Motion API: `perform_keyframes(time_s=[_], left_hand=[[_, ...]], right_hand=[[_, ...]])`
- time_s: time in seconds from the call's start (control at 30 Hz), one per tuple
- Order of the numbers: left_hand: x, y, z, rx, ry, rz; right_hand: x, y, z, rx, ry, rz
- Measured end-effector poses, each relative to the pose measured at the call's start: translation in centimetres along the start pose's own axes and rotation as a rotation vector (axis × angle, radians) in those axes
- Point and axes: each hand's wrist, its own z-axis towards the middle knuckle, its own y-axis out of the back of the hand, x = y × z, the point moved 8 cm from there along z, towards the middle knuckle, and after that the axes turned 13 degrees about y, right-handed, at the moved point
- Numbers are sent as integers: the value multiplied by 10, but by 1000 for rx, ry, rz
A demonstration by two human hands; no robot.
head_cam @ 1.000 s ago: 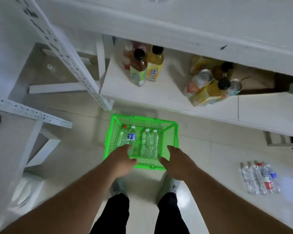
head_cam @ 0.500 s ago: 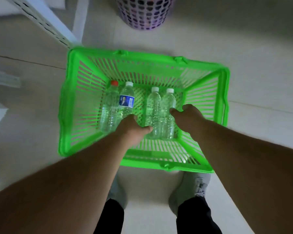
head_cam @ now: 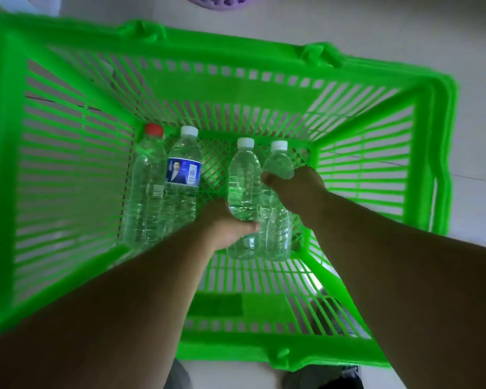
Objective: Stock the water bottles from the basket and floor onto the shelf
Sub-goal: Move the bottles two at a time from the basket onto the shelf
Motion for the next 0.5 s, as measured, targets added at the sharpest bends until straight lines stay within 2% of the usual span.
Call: perform_keyframes(time_s=[0.23,0.5], left_hand=[[10,35,-54,-64,-62,-97],[18,123,-261,-195,-224,-284]], right_hand=[[56,35,-45,-19,204,-71],[197,145,-205,-42,397,-52]])
